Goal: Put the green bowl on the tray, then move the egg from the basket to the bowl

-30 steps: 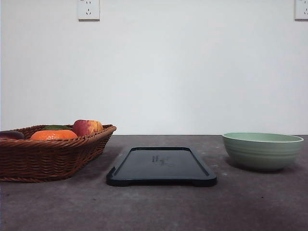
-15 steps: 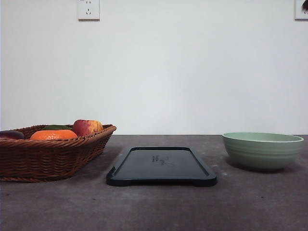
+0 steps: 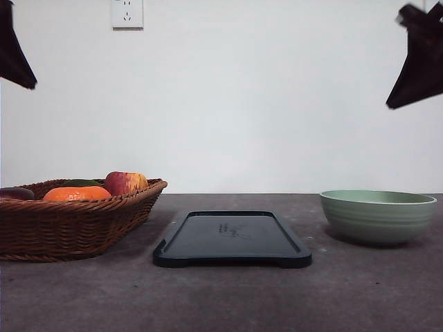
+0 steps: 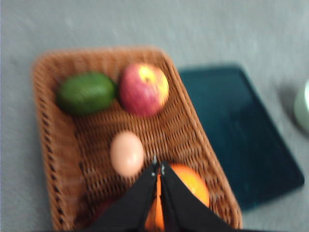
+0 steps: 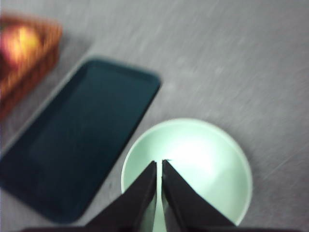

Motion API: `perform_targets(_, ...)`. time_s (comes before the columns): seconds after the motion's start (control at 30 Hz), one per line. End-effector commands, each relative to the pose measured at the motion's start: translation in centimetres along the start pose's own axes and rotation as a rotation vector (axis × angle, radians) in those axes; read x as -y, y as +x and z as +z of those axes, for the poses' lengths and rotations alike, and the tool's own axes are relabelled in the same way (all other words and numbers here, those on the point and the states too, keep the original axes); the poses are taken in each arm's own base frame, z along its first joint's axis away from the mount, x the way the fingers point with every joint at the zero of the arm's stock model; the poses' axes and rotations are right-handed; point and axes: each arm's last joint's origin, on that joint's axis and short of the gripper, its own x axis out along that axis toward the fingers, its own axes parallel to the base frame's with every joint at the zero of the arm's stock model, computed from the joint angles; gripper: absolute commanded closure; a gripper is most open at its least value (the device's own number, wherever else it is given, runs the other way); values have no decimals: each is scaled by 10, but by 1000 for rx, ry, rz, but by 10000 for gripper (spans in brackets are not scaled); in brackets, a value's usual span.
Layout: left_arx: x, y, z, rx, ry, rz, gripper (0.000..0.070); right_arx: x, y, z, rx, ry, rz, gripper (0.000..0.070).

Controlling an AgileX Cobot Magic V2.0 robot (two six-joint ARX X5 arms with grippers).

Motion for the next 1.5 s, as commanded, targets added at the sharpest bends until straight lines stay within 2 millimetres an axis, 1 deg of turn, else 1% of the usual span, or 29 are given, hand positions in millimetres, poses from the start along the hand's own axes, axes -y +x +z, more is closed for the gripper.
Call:
perform_targets(0.0,3,1,8,8,74,-17,700,-2,2,6,8,-53,10,693)
perform_targets(0.1,6,4,9,3,95,-31,696,-4,3,6,9,-73,18,681)
perform_targets(0.13,6,5,9,3,105,-34,667,-4,3,6,9,-81,18,646)
perform_targets(0.17,7,5,9,4,110,-36,605,-4,3,6,8,-84,18,571)
perform_targets(0.23,7,5,9,4,112,-37,432,-4,3,5,5,-81,15,379)
perform_targets(0.27,7,5,9,4,112,-37,376,-4,3,5,3,-80,10,306)
perform_targets(0.3,7,5,9,3,112,-37,343,-3,3,5,1,-78,3,247)
perform_targets(0.47,7,5,9,3,111,-37,350,-3,2,6,-5,-38,-11,245)
perform_targets(0.5,7,5,9,3,110,-37,350,-3,1,7,-8,-23,-13,258)
perform_targets(0.57,7,5,9,2,109,-37,350,-4,-2,11,-19,4,-29,305)
perform_targets(0.6,7,5,9,2,109,-37,350,-4,-4,13,-27,14,-43,331)
perform_targets(0.67,7,5,9,2,109,-37,350,-4,-9,21,-49,28,-80,345)
perform_targets(0.83,7,5,9,4,110,-37,350,-1,-22,45,-140,97,-177,344)
perform_targets(0.9,7,5,9,5,110,-37,350,2,-25,54,-191,146,-210,345)
perform_targets(1.0,7,5,9,6,111,-37,350,9,-23,63,-279,201,-237,344)
perform_targets(1.1,7,5,9,6,110,-37,350,18,-16,68,-356,236,-251,345)
perform_targets(1.2,7,5,9,4,102,-37,350,28,-4,69,-421,266,-256,345)
perform_targets(1.27,8,5,9,4,102,-37,350,35,8,67,-458,281,-255,345)
perform_targets(1.47,8,5,9,4,103,-37,350,53,50,50,-583,310,-245,345)
